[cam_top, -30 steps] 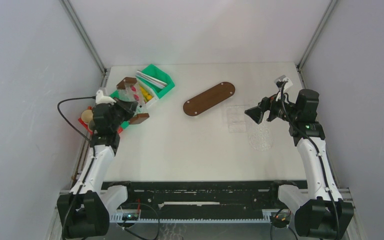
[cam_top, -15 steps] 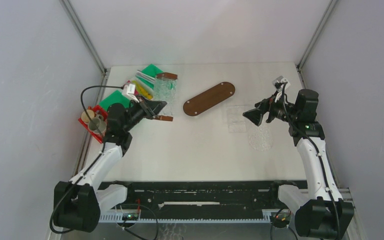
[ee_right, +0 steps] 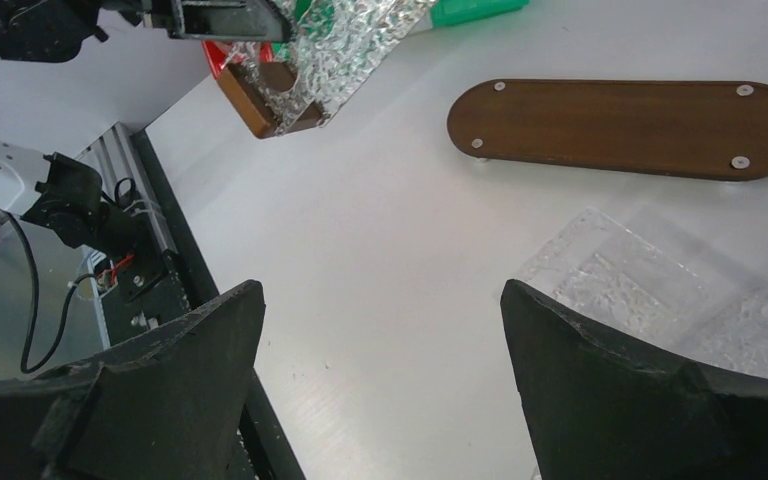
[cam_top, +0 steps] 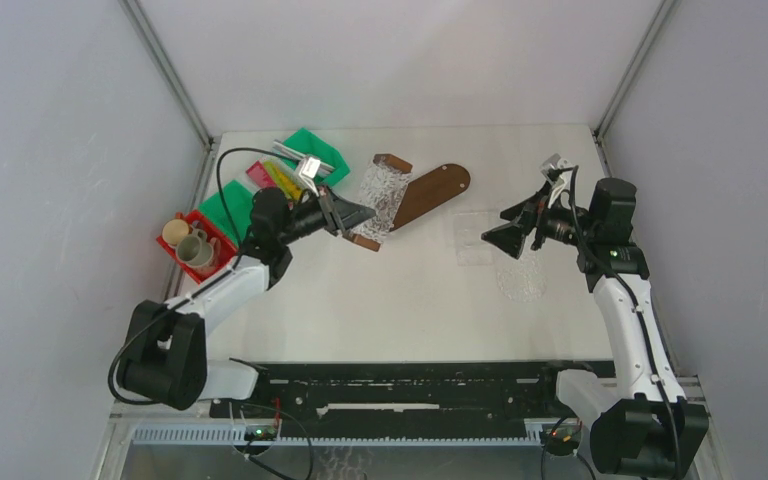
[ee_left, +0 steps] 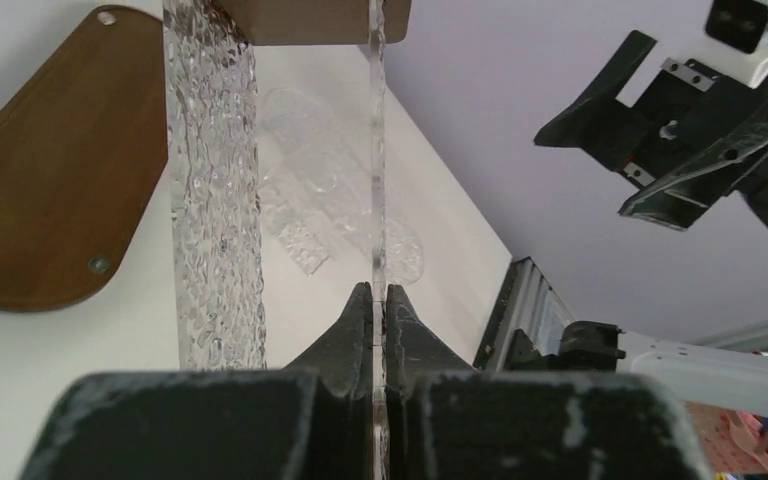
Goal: Prepare toiletry sets of a toothbrush and toothpaste on the tray
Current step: Place the toothpaste holder at the center of the board.
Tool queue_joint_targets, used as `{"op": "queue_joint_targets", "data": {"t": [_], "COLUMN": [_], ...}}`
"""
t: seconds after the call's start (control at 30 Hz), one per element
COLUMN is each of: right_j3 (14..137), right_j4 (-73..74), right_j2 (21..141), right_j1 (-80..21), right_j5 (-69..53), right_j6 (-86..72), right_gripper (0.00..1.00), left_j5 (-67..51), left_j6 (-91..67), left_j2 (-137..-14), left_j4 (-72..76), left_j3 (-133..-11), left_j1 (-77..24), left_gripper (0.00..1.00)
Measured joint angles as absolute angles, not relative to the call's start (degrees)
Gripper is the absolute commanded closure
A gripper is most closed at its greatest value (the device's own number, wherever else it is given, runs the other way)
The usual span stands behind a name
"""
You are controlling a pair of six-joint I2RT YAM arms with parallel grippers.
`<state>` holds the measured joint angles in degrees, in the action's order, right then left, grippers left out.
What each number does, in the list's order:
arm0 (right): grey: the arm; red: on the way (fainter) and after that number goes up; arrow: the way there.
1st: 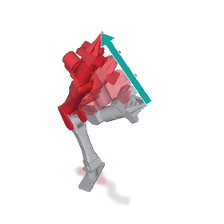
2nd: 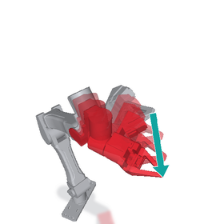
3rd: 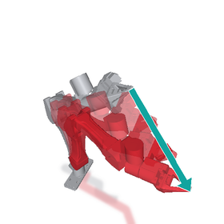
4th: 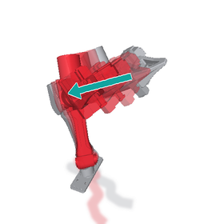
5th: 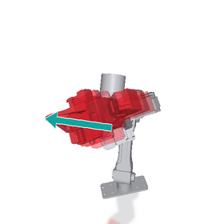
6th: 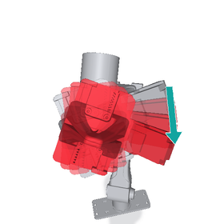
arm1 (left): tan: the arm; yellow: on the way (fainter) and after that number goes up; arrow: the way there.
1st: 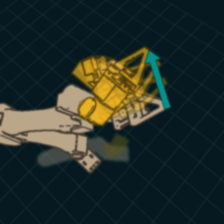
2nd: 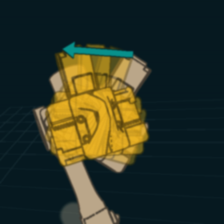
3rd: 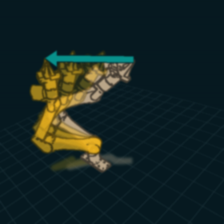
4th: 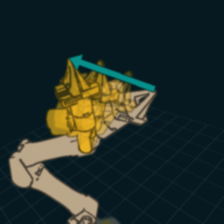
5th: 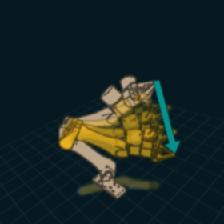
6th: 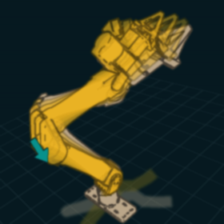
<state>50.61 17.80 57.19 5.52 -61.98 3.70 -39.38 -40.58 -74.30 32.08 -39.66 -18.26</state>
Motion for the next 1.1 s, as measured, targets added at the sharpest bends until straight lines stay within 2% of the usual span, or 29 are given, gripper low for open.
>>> {"op": "queue_joint_targets", "data": {"t": [0.4,0.7,0.97,1.1], "right_j3": [49.2,43.0,41.1,40.9], "right_j4": [13.5,-1.3,-13.5,-17.0], "right_j2": [60.4,60.8,60.8,60.8], "right_j1": [3.0,1.9,1.0,1.0], "right_j5": [-66.9,-70.1,-71.0,-70.9], "right_j6": [-1.8,-16.8,-29.5,-33.5], "right_gripper": [0.04,0.05,0.13,0.26], "left_j5": [-48.8,-50.3,-50.2,-50.1], "left_j6": [-51.2,-70.7,-75.8,-76.3], "left_j2": [-85.7,-97.7,-102.2,-102.7], "left_j4": [42.6,65.5,71.1,72.2], "left_j3": [-49.6,-54.8,-58.2,-58.8], "left_j1": [-21.8,-29.4,-34.6,-35.6], "left_gripper": [1.00,1.00,1.00,1.00]}}
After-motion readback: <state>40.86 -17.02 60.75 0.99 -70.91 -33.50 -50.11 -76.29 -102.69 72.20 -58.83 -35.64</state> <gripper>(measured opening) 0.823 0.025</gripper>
